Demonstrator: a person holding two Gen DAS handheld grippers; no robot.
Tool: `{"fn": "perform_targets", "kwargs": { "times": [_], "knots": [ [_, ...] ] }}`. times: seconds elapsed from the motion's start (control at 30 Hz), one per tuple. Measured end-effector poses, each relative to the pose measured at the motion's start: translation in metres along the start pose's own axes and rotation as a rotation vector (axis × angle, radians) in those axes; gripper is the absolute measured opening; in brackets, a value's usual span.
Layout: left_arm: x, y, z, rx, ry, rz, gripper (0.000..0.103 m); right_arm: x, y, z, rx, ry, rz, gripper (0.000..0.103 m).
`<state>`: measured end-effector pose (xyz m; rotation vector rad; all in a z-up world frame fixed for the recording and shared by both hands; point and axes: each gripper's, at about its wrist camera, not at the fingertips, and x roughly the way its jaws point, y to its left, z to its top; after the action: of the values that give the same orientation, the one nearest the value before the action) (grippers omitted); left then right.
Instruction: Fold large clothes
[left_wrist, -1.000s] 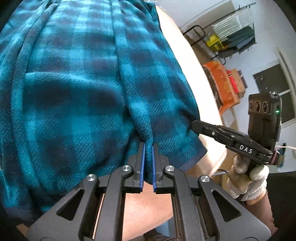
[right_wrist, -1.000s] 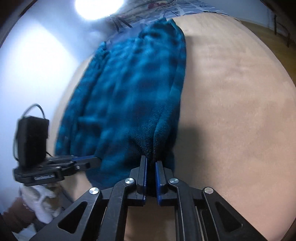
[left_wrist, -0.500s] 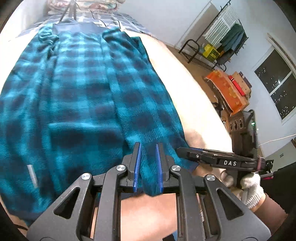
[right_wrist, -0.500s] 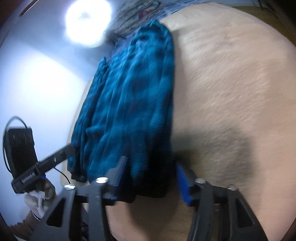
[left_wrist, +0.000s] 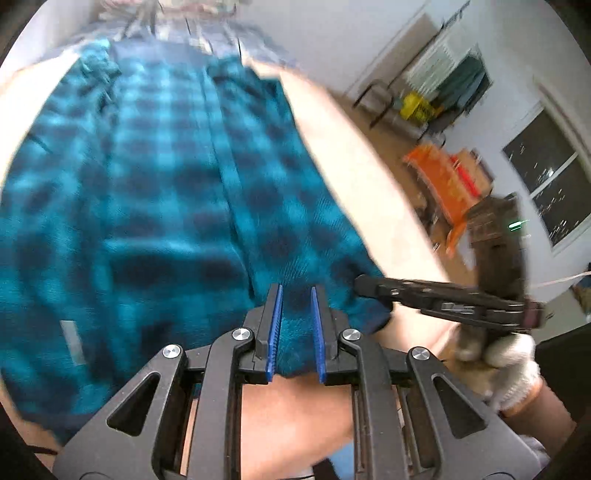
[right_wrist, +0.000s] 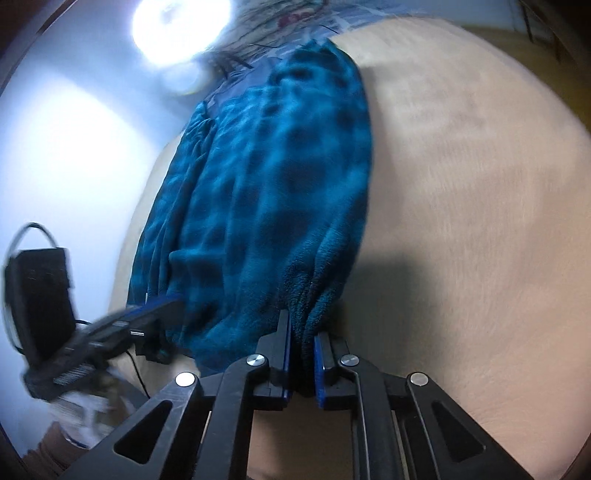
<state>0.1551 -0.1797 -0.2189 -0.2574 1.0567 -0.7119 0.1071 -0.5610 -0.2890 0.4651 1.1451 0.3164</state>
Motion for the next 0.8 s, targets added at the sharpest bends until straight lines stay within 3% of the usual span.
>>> {"fn": "perform_targets", "kwargs": {
  "times": [0.17, 0.2, 0.23, 0.3, 0.53, 0.8],
  "knots": [
    [-0.077, 0.026, 0.013, -0.026, -0.122, 0.012, 0.015, -0.013, 0.039, 0.016, -0.147, 0.011, -0.118, 0.008],
    [-0.087, 0.031, 0.014, -0.024, -0.139, 0.032, 0.028, -0.013, 0.048, 0.018, -0.182, 0.017, -0.147, 0.008],
    [-0.096, 0.038, 0.015, -0.025, -0.158, 0.062, 0.048, -0.012, 0.060, 0.019, -0.219, 0.024, -0.177, 0.008],
    [-0.113, 0.057, 0.012, -0.049, -0.198, 0.115, 0.059, -0.010, 0.074, 0.019, -0.267, 0.025, -0.211, 0.007],
    [-0.143, 0.119, 0.000, -0.168, -0.247, 0.166, 0.059, 0.008, 0.129, 0.016, -0.390, -0.009, -0.261, 0.007],
    [-0.163, 0.141, -0.007, -0.192, -0.289, 0.170, 0.059, 0.064, 0.207, -0.009, -0.670, 0.058, -0.342, 0.007]
  ]
}}
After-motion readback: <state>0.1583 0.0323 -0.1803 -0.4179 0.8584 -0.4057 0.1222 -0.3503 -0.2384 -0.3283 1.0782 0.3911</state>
